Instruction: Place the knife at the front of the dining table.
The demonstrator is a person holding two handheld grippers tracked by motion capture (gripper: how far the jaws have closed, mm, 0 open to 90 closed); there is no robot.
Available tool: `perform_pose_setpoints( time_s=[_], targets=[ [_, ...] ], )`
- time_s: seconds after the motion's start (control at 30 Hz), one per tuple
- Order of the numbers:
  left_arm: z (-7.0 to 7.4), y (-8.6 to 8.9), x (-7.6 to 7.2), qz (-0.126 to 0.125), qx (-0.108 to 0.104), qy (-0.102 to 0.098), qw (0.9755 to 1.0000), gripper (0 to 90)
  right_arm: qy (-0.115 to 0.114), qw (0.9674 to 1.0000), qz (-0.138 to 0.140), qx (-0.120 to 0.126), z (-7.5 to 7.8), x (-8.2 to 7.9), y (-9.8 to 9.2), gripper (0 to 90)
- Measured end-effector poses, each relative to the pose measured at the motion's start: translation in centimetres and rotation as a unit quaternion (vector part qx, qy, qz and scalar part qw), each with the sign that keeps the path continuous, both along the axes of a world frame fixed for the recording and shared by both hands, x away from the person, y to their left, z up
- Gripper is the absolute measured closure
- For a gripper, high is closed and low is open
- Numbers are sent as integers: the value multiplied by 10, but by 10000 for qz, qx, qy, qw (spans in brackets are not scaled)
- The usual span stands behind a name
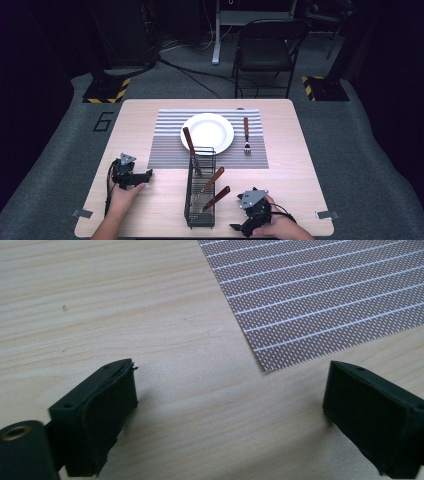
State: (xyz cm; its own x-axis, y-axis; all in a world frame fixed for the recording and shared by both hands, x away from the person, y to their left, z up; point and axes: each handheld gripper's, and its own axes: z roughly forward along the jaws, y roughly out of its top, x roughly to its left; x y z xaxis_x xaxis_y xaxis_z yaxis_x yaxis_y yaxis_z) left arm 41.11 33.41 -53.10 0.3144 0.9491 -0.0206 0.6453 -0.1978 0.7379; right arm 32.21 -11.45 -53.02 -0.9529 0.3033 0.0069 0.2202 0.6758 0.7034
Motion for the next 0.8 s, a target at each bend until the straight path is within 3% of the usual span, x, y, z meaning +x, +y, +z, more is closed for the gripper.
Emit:
perform_pose_setpoints(
  time_s=[0.1, 0.2, 0.57, 0.8],
  targets=[
    [0, -1, 2, -123, -24, 84, 9999, 3, 7, 10000, 5, 0, 0, 0, 0, 0],
    [0, -2, 1, -103, 79, 73, 9999, 17, 8, 10000, 8, 0, 0, 0, 0, 0],
    [-1, -2, 0, -239, 81, 66, 9997, 2, -20, 10000, 1, -13, 0, 0, 0, 0],
    [0, -3, 0, -194, 86, 66, 9998, 7, -24, 10000, 7, -10, 0, 0, 0, 0]
  ],
)
